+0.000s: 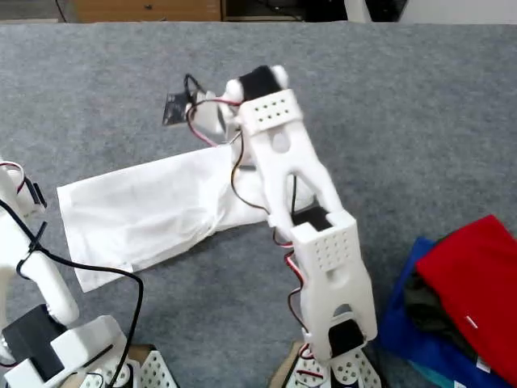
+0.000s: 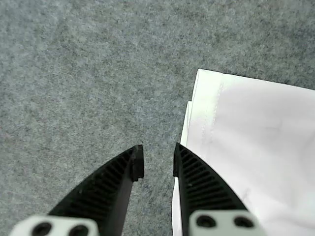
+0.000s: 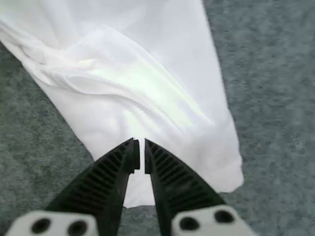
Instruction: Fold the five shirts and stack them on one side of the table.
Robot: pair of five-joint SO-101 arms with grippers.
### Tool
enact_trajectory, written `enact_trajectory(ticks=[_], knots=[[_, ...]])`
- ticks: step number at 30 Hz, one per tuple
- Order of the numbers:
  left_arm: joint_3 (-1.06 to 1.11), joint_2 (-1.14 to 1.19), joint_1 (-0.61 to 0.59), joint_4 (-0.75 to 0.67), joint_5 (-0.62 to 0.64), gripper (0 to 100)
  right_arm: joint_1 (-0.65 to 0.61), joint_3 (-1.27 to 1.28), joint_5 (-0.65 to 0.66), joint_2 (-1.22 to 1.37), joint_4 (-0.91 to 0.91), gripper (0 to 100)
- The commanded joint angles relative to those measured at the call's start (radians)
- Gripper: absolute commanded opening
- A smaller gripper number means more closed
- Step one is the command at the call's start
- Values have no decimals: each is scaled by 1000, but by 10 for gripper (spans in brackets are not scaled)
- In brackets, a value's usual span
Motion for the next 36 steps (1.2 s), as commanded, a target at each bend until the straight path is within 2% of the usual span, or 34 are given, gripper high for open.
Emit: enact_trajectory(ticks=[1,5,15,19,23,28,31,33,36], knots=[[-55,-39,-6,-3,-6,118,-44,119,-29,-82,12,5],[-55,-42,-6,-3,-6,118,-67,191,-68,-87,-43,5],[-55,-38,-6,-3,-6,118,-177,197,-69,-84,-189,5],[-55,-38,-6,-3,-6,118,-166,188,-69,-25,-272,5],[-54,-38,-8,-3,-15,118,-153,188,-69,5,-279,5],[-81,-38,-8,63,-37,120,-116,119,-126,-79,-275,5],[-130,-38,-8,140,-29,196,-101,41,-133,-159,-227,5],[-161,-38,-8,195,21,247,-93,-10,-133,-200,-178,5],[-181,-31,-34,244,37,286,-68,-62,-133,-232,-104,5]])
